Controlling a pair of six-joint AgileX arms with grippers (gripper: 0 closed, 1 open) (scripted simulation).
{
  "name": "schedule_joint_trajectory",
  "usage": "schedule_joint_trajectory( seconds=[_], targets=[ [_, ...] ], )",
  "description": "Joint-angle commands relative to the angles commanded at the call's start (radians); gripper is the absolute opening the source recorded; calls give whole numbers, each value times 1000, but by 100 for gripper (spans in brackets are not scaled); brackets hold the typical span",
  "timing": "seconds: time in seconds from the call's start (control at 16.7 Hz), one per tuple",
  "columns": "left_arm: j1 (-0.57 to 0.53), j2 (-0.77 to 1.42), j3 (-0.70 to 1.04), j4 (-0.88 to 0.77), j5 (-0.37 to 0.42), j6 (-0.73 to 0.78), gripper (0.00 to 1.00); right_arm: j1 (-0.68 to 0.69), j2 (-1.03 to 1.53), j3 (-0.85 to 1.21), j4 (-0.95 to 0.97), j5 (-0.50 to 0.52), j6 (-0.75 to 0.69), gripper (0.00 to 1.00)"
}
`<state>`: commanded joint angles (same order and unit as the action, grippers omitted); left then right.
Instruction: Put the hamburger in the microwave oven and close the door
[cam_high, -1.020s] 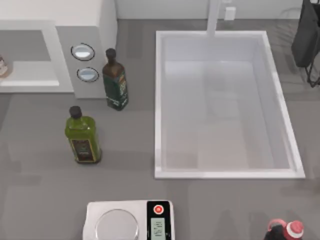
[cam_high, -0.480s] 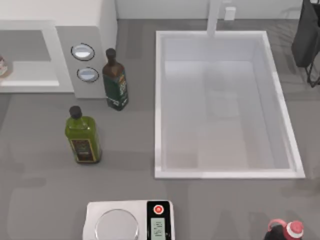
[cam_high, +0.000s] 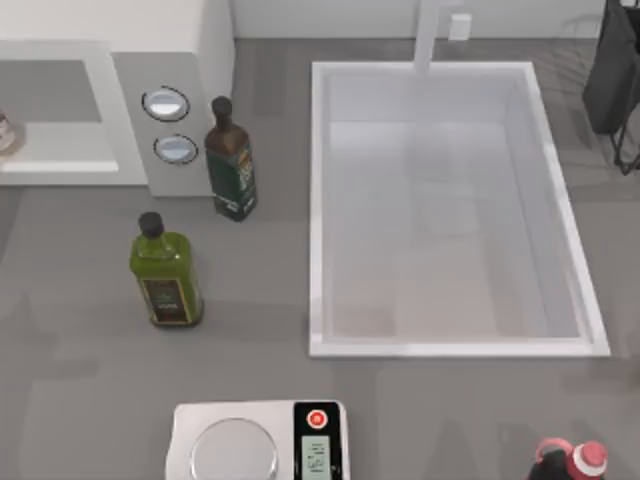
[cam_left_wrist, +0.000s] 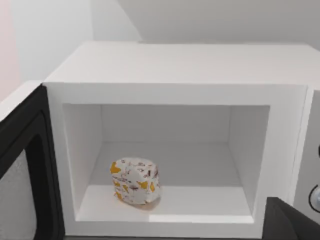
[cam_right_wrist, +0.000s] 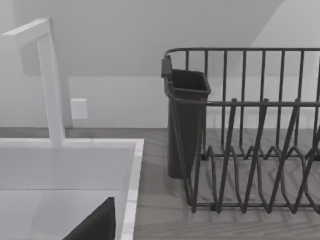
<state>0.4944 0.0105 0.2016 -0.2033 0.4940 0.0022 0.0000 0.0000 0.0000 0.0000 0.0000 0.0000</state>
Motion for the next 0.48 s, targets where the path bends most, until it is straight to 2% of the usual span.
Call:
schedule_joint_trajectory(
  seconds=[0.24,0.48],
  targets=[
    [39,106,93,-46,37,89,0,0,0,0,0,0,0,100],
    [151,382,284,-173,86,232,0,0,0,0,0,0,0,100]
  ],
)
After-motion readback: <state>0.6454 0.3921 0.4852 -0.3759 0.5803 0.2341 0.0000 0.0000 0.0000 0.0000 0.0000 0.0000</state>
